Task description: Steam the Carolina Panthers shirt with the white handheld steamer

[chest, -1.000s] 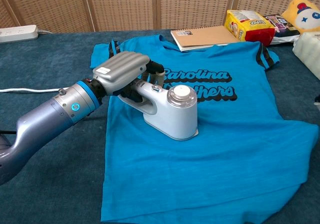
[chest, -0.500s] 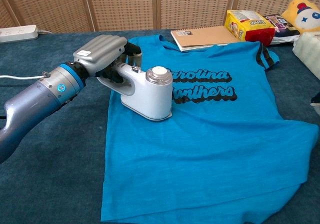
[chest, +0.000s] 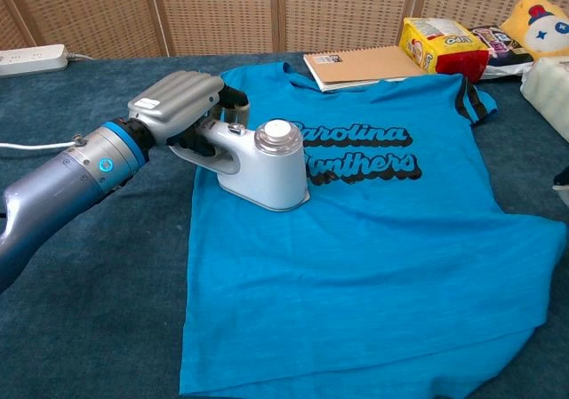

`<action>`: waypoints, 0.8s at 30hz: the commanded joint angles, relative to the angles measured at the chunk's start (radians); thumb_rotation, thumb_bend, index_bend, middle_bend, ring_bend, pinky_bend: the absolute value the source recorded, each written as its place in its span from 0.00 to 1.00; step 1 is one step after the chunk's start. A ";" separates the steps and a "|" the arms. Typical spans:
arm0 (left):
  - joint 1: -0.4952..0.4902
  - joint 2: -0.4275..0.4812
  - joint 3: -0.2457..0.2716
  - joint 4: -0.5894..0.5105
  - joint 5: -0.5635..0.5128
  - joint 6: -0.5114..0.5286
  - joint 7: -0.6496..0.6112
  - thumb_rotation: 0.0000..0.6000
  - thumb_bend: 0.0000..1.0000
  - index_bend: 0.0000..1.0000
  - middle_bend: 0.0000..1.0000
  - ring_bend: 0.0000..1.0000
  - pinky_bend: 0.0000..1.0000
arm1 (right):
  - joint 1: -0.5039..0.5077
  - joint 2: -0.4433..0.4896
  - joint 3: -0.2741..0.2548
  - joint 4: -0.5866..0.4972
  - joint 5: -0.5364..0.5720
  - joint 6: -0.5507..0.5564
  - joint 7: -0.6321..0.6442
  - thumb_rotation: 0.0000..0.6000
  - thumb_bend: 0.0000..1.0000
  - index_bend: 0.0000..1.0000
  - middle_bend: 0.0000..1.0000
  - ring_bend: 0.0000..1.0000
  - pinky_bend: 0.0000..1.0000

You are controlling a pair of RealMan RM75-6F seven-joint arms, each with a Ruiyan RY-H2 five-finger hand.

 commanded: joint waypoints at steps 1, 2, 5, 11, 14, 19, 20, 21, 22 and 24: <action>-0.008 -0.008 0.003 -0.004 0.004 0.005 0.002 0.99 0.42 0.52 0.62 0.59 0.66 | 0.000 0.001 0.000 -0.001 0.000 0.001 0.000 1.00 0.32 0.72 0.67 0.66 0.69; -0.011 -0.011 0.002 -0.005 0.004 0.006 0.002 0.99 0.42 0.52 0.62 0.59 0.66 | -0.001 0.001 0.000 -0.001 0.000 0.002 0.000 1.00 0.32 0.72 0.67 0.66 0.69; -0.027 -0.021 0.004 -0.012 0.011 0.012 0.008 0.99 0.42 0.52 0.62 0.59 0.65 | -0.003 0.002 0.000 -0.002 0.000 0.004 0.000 1.00 0.32 0.72 0.67 0.66 0.69; -0.057 -0.039 0.020 -0.014 0.031 0.001 0.035 1.00 0.42 0.52 0.62 0.59 0.65 | -0.007 0.005 -0.002 -0.003 0.001 0.007 0.001 1.00 0.32 0.72 0.67 0.66 0.69; -0.068 -0.046 0.028 -0.007 0.040 -0.005 0.051 1.00 0.42 0.52 0.62 0.59 0.64 | -0.008 0.005 -0.002 -0.002 0.000 0.009 0.001 1.00 0.32 0.72 0.67 0.66 0.69; -0.075 -0.053 0.033 0.000 0.045 -0.002 0.063 1.00 0.42 0.52 0.62 0.59 0.64 | -0.010 0.007 -0.003 -0.003 0.000 0.012 0.002 1.00 0.32 0.72 0.67 0.66 0.69; -0.075 -0.052 0.035 0.002 0.046 0.000 0.064 1.00 0.42 0.52 0.62 0.59 0.64 | -0.011 0.007 -0.003 -0.003 0.001 0.012 0.001 1.00 0.32 0.72 0.67 0.66 0.69; -0.073 -0.050 0.036 0.002 0.047 0.003 0.064 1.00 0.42 0.52 0.62 0.59 0.64 | -0.011 0.007 -0.003 -0.003 0.001 0.012 0.001 1.00 0.32 0.72 0.67 0.66 0.69; -0.071 -0.048 0.037 0.002 0.047 0.007 0.064 1.00 0.42 0.52 0.62 0.59 0.64 | -0.011 0.007 -0.003 -0.003 0.000 0.012 0.001 1.00 0.32 0.72 0.67 0.66 0.69; -0.065 -0.039 0.041 0.002 0.049 0.017 0.062 1.00 0.42 0.52 0.62 0.59 0.64 | -0.010 0.007 -0.003 -0.004 -0.001 0.011 0.000 1.00 0.32 0.72 0.67 0.66 0.69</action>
